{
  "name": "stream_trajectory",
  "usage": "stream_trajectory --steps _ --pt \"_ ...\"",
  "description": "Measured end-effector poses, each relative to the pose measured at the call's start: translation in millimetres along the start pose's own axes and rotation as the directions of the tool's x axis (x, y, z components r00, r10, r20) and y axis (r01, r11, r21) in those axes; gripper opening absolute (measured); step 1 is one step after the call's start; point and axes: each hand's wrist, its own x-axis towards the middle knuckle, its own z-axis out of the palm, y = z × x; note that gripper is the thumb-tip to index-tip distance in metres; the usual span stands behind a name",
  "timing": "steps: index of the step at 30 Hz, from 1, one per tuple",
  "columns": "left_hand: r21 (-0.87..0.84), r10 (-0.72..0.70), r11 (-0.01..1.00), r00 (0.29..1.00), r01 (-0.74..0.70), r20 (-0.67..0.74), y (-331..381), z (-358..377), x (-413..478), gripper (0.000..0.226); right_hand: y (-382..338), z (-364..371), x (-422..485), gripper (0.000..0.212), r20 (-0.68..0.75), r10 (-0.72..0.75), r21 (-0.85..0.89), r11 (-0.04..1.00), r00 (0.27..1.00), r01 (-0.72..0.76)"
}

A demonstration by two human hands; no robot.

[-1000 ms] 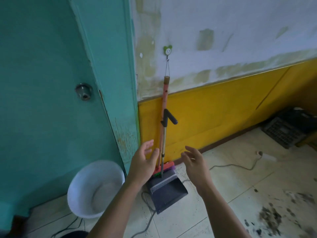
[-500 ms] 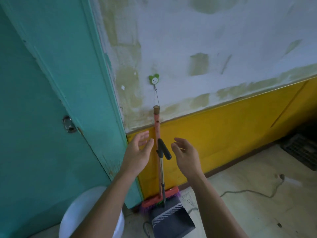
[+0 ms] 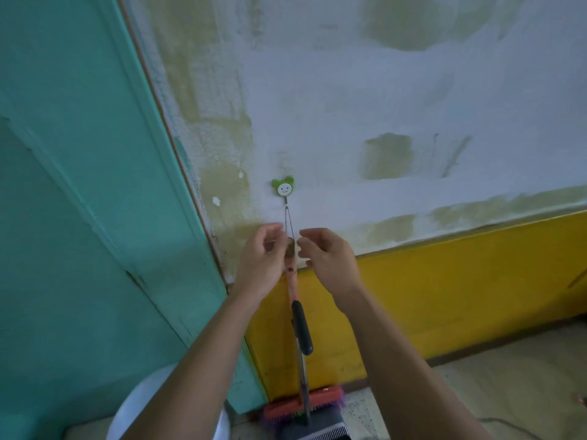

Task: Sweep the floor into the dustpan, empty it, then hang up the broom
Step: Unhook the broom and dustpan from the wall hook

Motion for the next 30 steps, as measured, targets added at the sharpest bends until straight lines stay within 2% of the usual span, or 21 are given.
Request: stream_trajectory --steps 3,8,14,18,24,30 --pt "-0.079 -0.026 0.997 1.000 0.025 -0.014 -0.9 7.3 6.1 0.013 -11.0 2.7 14.2 0.020 0.049 0.038 0.125 0.991 0.998 -0.044" --pt "-0.124 -0.032 0.992 0.999 0.027 -0.038 -4.7 8.9 10.7 0.018 -21.8 5.1 21.5 0.015 0.214 0.064 0.245 0.962 0.975 -0.117" --pt "0.041 0.023 0.999 1.000 -0.022 -0.021 -0.9 3.6 16.4 0.012 -27.5 0.1 24.9 0.020 0.309 0.070 0.205 0.969 0.948 -0.138" --pt "-0.012 0.023 1.000 1.000 -0.023 -0.007 -0.4 3.7 19.5 0.014 -32.7 -6.1 27.2 0.022 0.382 0.070 0.164 0.976 0.922 -0.142" --pt "-0.219 -0.056 0.973 0.997 0.066 0.052 0.5 -0.3 21.1 0.016 -43.7 -5.4 23.5 0.026 0.301 0.081 0.169 0.976 0.950 -0.137" --pt "-0.371 -0.116 0.923 0.993 0.104 -0.011 7.8 -0.6 20.7 0.014 -46.4 1.5 24.0 0.025 0.232 0.082 0.216 0.967 0.969 -0.133"
